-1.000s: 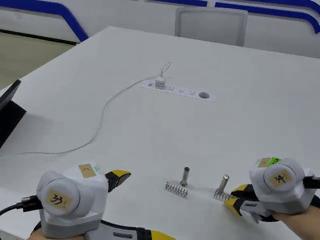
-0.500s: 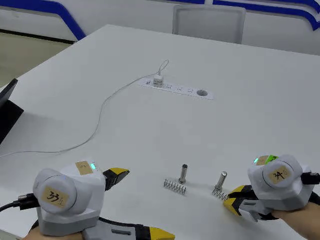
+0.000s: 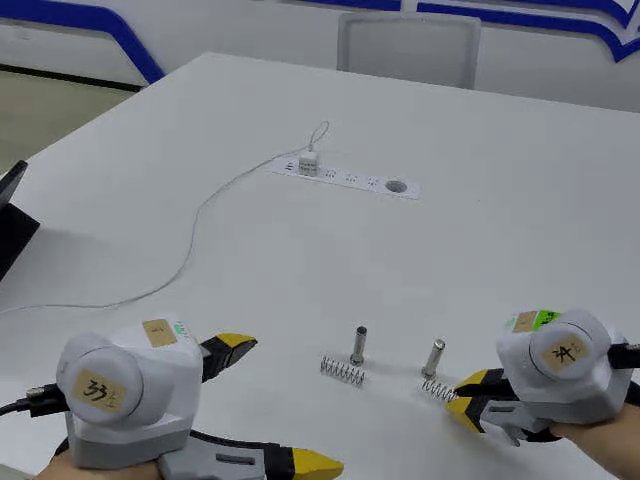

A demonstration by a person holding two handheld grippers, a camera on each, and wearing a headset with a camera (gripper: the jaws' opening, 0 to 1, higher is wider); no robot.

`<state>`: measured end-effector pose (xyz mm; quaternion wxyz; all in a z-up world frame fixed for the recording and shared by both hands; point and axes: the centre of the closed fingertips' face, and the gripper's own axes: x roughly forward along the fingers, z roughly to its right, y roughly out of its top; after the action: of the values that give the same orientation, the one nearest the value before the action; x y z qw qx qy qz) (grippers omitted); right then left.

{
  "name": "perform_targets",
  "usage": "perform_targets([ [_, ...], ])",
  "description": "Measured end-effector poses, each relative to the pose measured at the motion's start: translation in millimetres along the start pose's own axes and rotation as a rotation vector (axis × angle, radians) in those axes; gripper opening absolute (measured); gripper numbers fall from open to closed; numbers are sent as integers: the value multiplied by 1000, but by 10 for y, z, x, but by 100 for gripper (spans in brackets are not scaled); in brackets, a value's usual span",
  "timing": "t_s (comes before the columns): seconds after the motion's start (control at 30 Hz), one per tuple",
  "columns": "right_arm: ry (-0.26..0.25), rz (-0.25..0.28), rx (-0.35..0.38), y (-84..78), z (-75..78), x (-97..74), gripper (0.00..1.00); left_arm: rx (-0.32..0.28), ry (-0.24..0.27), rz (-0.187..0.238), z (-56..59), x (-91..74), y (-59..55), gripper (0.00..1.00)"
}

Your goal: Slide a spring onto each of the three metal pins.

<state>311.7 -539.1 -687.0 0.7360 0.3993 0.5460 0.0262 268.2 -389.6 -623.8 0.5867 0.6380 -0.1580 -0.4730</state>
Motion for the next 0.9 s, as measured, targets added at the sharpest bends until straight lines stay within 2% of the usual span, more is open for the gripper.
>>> perform_targets([
  [0.13, 7, 9, -17, 43, -24, -99, 10, 5, -12, -4, 19, 3, 11, 93],
  [0.2, 12, 17, -28, 76, -37, -151, 10, 23, -20, -28, 22, 14, -5, 90],
  [0.3, 25, 35, -42, 145, -76, -229, 10, 52, -24, -30, 15, 36, 44, 88],
  [0.5, 64, 94, -57, 370, -187, -417, 10, 119, -63, -2, 61, 127, 283, 82],
  [0.67, 70, 116, -93, 512, -237, -546, 10, 126, -105, 46, 154, 224, 510, 79],
  [0.8, 72, 128, -123, 605, -279, -615, 10, 145, -118, 54, 197, 298, 605, 78],
  [0.9, 91, 124, -145, 636, -345, -648, 10, 160, -150, 46, 248, 357, 637, 74],
])
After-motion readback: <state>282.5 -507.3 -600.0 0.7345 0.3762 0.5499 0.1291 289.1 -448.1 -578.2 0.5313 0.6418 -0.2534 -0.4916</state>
